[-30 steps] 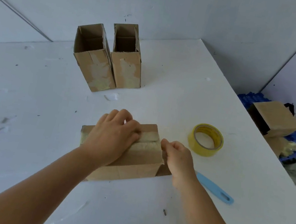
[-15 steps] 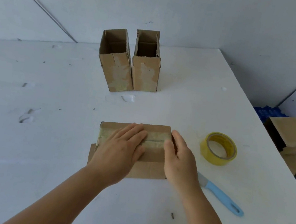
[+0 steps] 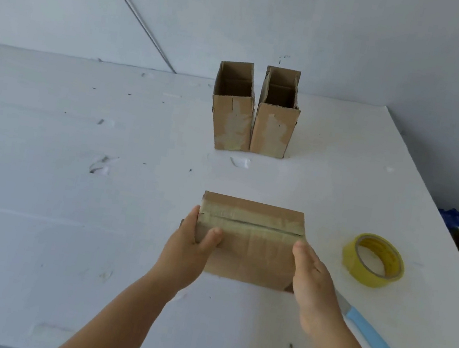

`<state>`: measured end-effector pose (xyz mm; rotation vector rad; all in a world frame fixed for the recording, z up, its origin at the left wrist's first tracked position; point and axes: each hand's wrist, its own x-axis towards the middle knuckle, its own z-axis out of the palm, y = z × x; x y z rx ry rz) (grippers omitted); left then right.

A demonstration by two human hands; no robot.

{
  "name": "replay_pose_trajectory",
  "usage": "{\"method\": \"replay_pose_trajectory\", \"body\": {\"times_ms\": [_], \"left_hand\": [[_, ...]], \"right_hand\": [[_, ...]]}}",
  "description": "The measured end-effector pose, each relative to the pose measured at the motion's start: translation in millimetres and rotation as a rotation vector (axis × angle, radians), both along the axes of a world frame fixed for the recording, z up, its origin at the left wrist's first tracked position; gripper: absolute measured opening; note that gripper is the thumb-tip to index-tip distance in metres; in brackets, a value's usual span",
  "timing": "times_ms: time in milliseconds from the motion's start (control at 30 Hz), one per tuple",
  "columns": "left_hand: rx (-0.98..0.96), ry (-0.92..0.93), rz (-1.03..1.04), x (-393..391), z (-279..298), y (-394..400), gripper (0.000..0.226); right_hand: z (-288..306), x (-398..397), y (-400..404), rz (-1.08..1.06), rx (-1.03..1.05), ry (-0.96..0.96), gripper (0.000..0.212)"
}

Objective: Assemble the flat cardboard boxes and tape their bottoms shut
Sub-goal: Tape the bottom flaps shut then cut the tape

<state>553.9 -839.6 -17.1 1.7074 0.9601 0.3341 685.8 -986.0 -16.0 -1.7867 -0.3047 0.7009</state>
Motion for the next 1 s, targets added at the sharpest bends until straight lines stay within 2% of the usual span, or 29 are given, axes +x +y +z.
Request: {"method": "replay_pose_trajectory", "body": {"times_ms": [67,200,233,300,333,400,433,533,600,667,767,867,1000], "left_hand": [[-0.049,-0.039,-0.020,-2.1,3.0,0.3,0.029],[-0.013,-0.132,-0.002,-12.6,17.5,2.2,0.022],[0.022,-0.162,0.018,-16.5,22.7,4.6,0.027],[0.034,-0.244,0.070,-25.8,30.6,12.6,0.060],[0.026,-0.282,0.079,-31.2,34.5,18.1,0.077],[0.061,-0.305,0.053,-41.1,42.7,28.5,0.090],[0.092,-0.304,0.042,-45.0,45.3,33.8,0.087],[0.132,-0.299,0.097,-54.4,53.1,46.2,0.056],[0.123,-0.294,0.137,-58.7,57.2,54.6,0.048],[0.132,-0.278,0.166,-61.2,63.3,63.4,0.047],[0.133,-0.293,0.213,-63.4,69.6,77.3,0.050],[0.142,-0.335,0.211,-65.6,70.9,93.6,0.056],[0.120,-0.358,0.154,-61.0,73.3,110.2,0.075]], "right_hand": [[3.3,0.4,-2.2,0.032,-0.066,0.039,0.048],[13.9,1.5,-0.2,0.080,-0.075,0.051,0.055],[17.0,1.2,1.7,0.089,-0.054,0.048,0.062],[25.4,-1.5,8.1,0.107,0.012,0.029,0.073],[31.5,-3.1,13.2,0.110,0.051,0.023,0.066],[47.6,-7.6,26.1,0.122,0.126,0.026,0.048],[54.1,-8.6,33.2,0.120,0.177,0.055,0.043],[66.5,-13.9,56.1,0.062,0.386,0.192,0.028],[65.9,-16.9,70.4,0.047,0.436,0.223,0.035],[65.5,-22.2,84.4,0.084,0.494,0.282,0.052],[67.9,-31.3,104.0,0.181,0.567,0.309,0.052],[69.4,-38.4,124.6,0.216,0.605,0.255,0.047],[69.8,-52.5,154.5,0.264,0.525,0.004,0.052]]}}
